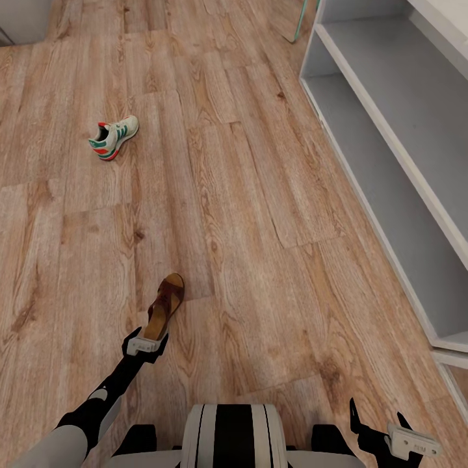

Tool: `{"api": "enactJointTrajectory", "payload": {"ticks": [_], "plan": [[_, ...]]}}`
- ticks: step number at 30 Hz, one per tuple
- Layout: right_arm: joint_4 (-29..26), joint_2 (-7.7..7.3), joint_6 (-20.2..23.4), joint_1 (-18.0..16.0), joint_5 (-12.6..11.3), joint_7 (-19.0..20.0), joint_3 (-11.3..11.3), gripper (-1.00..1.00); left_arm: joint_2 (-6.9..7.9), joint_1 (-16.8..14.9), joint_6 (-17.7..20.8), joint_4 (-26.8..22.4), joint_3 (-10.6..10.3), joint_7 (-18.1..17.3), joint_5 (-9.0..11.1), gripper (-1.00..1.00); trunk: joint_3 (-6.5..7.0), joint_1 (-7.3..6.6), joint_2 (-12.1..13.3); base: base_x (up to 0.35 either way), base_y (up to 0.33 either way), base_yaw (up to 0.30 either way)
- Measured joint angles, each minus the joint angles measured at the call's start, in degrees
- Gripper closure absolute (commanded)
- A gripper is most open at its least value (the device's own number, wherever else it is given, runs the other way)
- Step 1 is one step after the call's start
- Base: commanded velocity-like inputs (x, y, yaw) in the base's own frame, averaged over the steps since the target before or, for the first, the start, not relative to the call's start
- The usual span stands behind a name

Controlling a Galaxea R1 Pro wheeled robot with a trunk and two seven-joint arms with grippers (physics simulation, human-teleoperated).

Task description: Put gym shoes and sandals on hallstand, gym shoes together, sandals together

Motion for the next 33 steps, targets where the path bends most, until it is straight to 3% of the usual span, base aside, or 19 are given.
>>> {"api": "enactJointTrajectory", "payload": {"ticks": [33], "plan": [[0.03, 0.0, 0.0, -0.08, 0.0, 0.0, 0.0, -1.0, 0.01, -0.06, 0.06, 0.0, 0.0, 0.01, 0.0, -1.0, -0.73, 0.0, 0.0, 0.0, 0.0, 0.0]]}}
